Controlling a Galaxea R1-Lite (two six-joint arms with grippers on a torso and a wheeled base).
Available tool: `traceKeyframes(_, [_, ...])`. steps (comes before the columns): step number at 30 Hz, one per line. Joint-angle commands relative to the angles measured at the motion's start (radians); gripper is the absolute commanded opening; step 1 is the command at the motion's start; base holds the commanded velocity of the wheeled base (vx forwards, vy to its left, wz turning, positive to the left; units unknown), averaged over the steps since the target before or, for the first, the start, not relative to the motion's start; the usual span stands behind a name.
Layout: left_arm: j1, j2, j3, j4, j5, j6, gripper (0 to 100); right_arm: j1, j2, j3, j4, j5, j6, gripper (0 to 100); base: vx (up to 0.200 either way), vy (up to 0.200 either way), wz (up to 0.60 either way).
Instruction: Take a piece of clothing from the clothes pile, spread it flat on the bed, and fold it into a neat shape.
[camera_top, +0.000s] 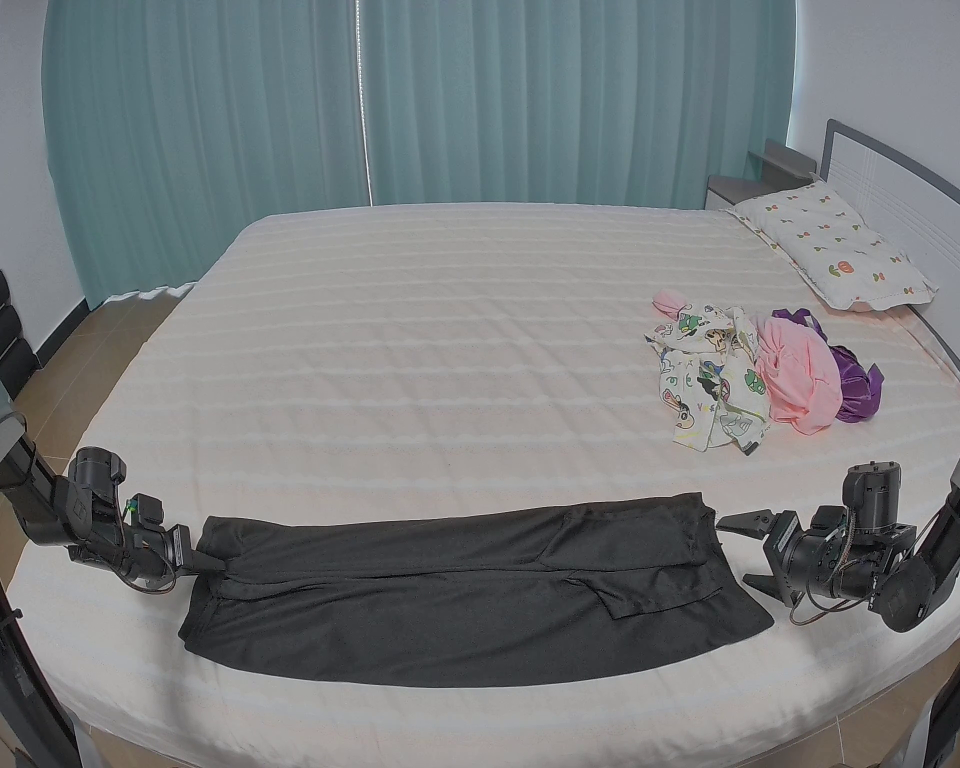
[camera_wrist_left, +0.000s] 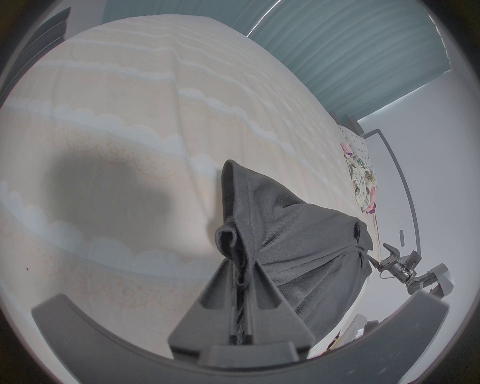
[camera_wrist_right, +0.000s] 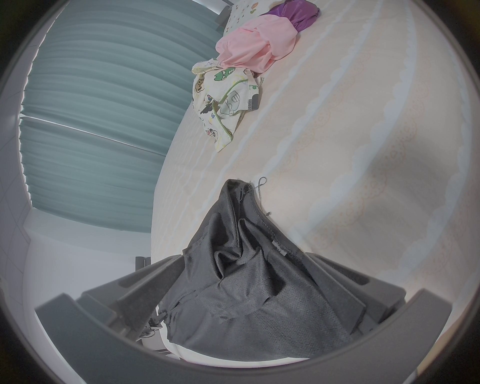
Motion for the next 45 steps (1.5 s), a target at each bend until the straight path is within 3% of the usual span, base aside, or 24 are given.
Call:
traceKeyframes(1, [0.01, -0.023, 0.002, 0.002, 0.0, 0.0, 0, 0.0, 0.001, 0.001, 0.0, 0.0, 0.0, 100, 0.0, 0.0, 0.0])
traceKeyframes(15, [0.108, -0.118, -0.009, 0.019, 0.0, -0.013, 0, -0.006, 0.003, 0.001, 0.0, 0.0, 0.0, 100, 0.0, 0.0, 0.0])
traceKeyframes(24, [0.113, -0.196, -0.059, 0.23, -0.002, -0.02, 0, -0.006, 0.001, 0.001, 0.0, 0.002, 0.0, 100, 0.0, 0.0, 0.0])
traceKeyframes(28, [0.05, -0.261, -0.064, 0.286, 0.0, -0.057, 0, -0.008, 0.0, 0.001, 0.0, 0.0, 0.0, 100, 0.0, -0.2, 0.0])
traceKeyframes(34, [-0.083, -0.365, -0.062, 0.342, 0.018, -0.191, 0, -0.009, -0.005, 0.001, 0.0, 0.002, 0.0, 100, 0.0, -0.2, 0.0])
traceKeyframes(43, [-0.281, -0.459, -0.059, 0.347, 0.138, -0.393, 0, -0.009, -0.007, -0.001, 0.0, 0.002, 0.0, 100, 0.0, -0.2, 0.0])
traceKeyframes(45, [-0.363, -0.472, -0.065, 0.345, 0.179, -0.464, 0, -0.009, -0.008, -0.001, 0.0, 0.0, 0.0, 100, 0.0, -0.2, 0.0])
